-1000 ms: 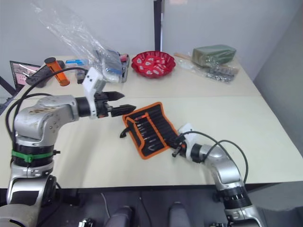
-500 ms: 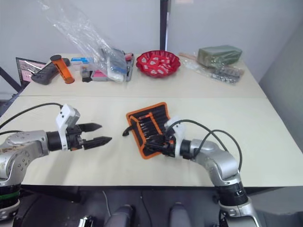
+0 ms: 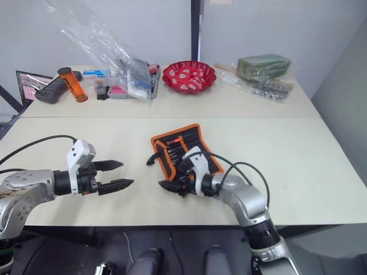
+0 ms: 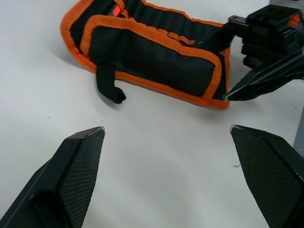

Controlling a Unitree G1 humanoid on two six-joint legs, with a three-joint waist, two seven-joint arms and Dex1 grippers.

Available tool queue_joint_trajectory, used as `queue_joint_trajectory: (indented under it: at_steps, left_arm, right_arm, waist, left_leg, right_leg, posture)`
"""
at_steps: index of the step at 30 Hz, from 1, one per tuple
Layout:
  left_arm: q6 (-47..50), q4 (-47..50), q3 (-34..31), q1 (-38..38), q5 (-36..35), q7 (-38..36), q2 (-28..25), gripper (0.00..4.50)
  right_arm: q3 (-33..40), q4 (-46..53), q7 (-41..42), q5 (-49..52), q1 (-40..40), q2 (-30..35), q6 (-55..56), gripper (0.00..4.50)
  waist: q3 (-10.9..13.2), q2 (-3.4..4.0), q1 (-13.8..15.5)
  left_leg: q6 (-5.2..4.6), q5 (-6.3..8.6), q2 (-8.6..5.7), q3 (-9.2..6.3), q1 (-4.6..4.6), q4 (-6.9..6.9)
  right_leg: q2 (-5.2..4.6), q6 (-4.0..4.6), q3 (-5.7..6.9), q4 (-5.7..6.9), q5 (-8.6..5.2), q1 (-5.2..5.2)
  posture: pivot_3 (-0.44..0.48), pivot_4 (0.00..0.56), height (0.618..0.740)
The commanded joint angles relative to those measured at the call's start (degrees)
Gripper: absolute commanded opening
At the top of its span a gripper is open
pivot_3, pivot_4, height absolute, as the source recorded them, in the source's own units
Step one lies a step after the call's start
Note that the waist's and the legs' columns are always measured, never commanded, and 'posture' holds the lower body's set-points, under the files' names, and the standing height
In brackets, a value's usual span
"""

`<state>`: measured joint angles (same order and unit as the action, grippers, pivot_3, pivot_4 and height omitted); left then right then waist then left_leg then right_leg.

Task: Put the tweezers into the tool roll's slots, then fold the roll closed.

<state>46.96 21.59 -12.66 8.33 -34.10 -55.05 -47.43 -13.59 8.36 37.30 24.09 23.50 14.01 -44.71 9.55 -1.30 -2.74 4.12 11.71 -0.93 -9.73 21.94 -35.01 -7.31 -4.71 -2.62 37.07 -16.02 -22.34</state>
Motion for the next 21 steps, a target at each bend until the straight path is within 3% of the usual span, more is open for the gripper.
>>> queue_joint_trajectory:
  at_steps: [1, 11, 21]
  left_arm:
    - [-3.5, -0.18, -1.5, 0.33, 0.19, -1.29, -1.68, 4.5]
    - [-8.48, -5.72, 3.99, 4.7, 3.05, -4.89, -3.74, 4.5]
    - [-17.0, -10.89, 10.05, 9.38, 8.52, -10.42, -5.27, 4.5]
  right_arm:
    - [-0.26, -0.44, -0.19, -1.01, 1.37, -1.02, 2.8, 3.33]
    - [-6.0, -1.87, 6.48, -4.77, 2.94, 1.9, 7.87, 0.02]
    - [-5.64, -3.1, 12.89, -5.69, 5.3, 6.93, 9.89, 0.02]
  waist:
    - [0.0, 0.0, 0.05]
    - [0.01, 0.01, 0.06]
    - [0.01, 0.01, 0.01]
  left_leg:
    - [0.0, 0.0, 0.0, 0.0, 0.0, 0.0]
    - [0.0, 0.0, 0.0, 0.01, 0.01, -0.01]
    - [0.0, 0.0, 0.0, 0.02, 0.01, 0.01]
  right_leg:
    - [0.0, 0.0, 0.0, 0.0, 0.0, 0.0]
    - [0.0, 0.0, 0.01, -0.01, 0.0, 0.0]
    - [0.0, 0.0, 0.02, -0.01, 0.0, -0.01]
  posture:
    - [0.0, 0.15, 0.74]
    - [0.0, 0.15, 0.74]
    - [0.0, 0.15, 0.74]
